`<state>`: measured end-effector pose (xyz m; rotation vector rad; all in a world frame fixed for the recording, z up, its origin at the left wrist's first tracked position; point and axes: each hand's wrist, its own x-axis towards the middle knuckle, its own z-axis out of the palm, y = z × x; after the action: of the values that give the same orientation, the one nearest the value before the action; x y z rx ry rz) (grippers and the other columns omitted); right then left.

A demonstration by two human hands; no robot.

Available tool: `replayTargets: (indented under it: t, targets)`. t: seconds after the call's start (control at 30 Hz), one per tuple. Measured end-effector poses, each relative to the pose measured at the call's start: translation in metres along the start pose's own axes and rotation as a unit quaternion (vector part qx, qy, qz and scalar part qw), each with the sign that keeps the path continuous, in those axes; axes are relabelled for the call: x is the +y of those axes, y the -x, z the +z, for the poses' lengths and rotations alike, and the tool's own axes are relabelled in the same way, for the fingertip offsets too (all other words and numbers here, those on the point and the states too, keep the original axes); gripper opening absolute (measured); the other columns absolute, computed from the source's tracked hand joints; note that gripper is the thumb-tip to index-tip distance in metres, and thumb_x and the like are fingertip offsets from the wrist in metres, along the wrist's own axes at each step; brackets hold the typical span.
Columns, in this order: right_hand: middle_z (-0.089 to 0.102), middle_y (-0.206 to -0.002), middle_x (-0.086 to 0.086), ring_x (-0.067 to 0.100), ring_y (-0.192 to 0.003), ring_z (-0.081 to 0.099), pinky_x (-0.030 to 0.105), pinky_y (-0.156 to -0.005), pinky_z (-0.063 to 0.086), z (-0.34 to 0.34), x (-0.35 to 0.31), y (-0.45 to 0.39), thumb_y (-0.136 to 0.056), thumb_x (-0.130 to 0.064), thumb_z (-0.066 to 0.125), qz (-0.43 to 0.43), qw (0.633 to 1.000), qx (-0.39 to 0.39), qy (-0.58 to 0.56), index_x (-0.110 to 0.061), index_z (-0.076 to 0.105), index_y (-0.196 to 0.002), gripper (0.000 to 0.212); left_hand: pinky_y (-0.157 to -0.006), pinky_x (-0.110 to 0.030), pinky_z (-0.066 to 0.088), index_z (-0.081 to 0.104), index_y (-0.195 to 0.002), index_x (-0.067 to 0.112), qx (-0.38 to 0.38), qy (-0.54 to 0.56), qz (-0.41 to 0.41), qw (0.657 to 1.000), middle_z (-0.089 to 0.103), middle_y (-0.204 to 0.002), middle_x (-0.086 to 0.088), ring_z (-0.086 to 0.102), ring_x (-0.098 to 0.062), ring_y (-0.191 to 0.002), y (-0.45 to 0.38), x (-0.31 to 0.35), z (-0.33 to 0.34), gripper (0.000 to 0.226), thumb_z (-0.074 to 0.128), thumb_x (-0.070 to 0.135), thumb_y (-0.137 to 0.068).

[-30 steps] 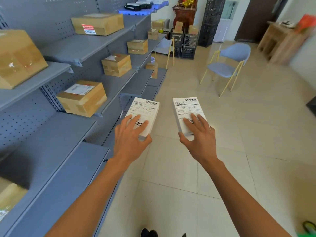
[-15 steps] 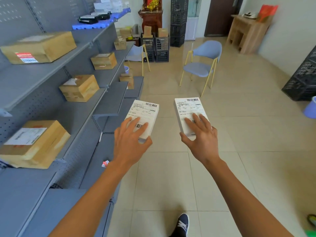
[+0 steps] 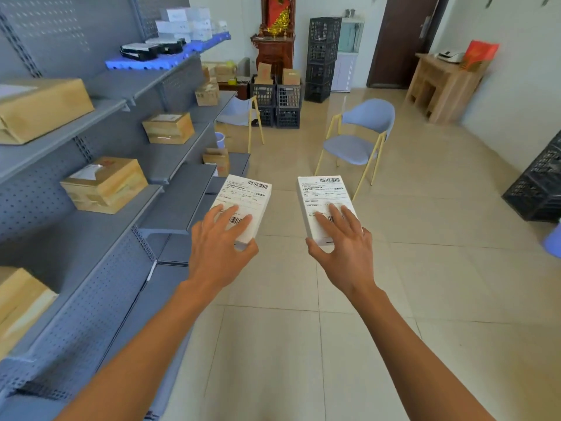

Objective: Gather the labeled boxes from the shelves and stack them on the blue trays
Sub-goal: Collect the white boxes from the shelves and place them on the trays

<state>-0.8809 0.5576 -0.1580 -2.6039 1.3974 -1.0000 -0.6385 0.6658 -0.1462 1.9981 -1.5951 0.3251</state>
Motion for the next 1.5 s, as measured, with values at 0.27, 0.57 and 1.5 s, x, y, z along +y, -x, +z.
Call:
replayTargets:
  t: [0.27, 0.57, 1.5]
  targets:
    - [0.044, -0.153, -0.006, 0.021, -0.146, 0.032, 0.048, -0.099, 0.04, 0.055, 0.023, -0.09, -0.088, -0.05, 0.065, -0.017, 1.0, -0.018, 0.002, -0.03, 0.056, -0.137, 0.054, -0.097, -0.054, 0.041, 0.071, -0.119, 0.022, 0.017, 0.004, -0.022, 1.0, 0.059, -0.138, -0.007, 0.046, -0.033, -0.133, -0.075, -0.037, 0.049, 0.05, 0.056, 0.049, -0.081]
    - [0.047, -0.152, -0.005, 0.022, -0.145, 0.036, 0.047, -0.094, 0.043, 0.135, 0.006, -0.251, -0.086, -0.055, 0.057, -0.045, 0.999, 0.007, -0.001, -0.028, 0.058, -0.135, 0.056, -0.104, -0.054, 0.037, 0.07, -0.123, 0.023, 0.016, -0.005, -0.029, 0.999, 0.055, -0.145, -0.006, 0.04, -0.031, -0.139, -0.221, -0.113, 0.086, 0.049, 0.06, 0.046, -0.081]
    - [0.051, -0.149, -0.003, 0.023, -0.141, 0.041, 0.049, -0.095, 0.043, 0.265, 0.257, -0.565, -0.081, -0.052, 0.059, 0.059, 0.998, 0.029, -0.012, -0.027, 0.062, -0.13, 0.055, -0.108, -0.053, 0.033, 0.068, -0.127, 0.023, -0.031, -0.001, 0.01, 0.999, 0.054, -0.146, -0.005, 0.038, -0.029, -0.14, -0.584, -0.076, 0.337, 0.051, 0.06, 0.046, -0.083]
